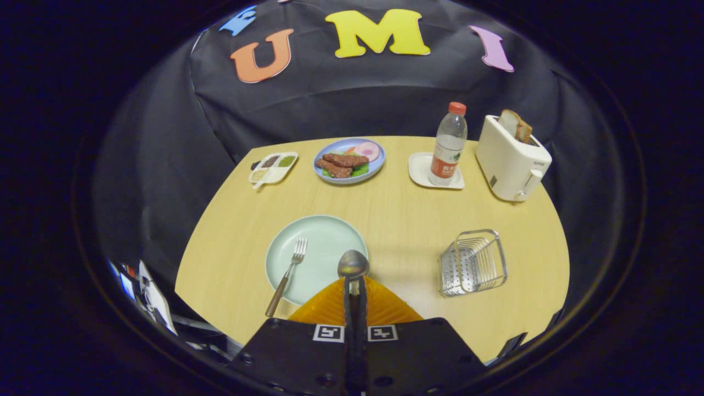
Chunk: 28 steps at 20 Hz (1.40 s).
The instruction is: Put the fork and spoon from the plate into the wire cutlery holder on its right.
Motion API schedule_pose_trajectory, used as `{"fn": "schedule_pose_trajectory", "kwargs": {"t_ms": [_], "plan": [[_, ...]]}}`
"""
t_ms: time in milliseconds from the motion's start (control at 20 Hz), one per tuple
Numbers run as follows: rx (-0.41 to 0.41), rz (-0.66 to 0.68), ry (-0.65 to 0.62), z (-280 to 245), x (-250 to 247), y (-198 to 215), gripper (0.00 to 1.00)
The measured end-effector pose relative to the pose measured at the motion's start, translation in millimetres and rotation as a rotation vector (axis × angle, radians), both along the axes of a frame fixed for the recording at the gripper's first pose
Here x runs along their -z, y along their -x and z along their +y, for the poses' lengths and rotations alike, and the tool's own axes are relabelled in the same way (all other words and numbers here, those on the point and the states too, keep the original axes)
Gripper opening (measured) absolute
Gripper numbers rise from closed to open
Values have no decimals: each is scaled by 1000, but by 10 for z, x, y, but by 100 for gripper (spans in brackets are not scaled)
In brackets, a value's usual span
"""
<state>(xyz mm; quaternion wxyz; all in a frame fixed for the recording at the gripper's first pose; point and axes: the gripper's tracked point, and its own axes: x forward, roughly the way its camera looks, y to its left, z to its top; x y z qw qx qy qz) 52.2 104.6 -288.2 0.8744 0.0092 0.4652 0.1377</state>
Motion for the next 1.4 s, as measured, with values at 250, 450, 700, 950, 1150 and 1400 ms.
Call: {"fn": "schedule_pose_trajectory", "kwargs": {"t_ms": [250,450,700,950,1150,1400], "plan": [[54,-32,23,-565,-248,-50,1],[113,-39,57,-1055,-278,-125,1],[177,-12,74,-1420,-112,-175,1],[200,108,77,-1440,242,-282,1],[203,115,113,-1454,431,-433,1],[242,113,118,-1508,526,-549,2]]}}
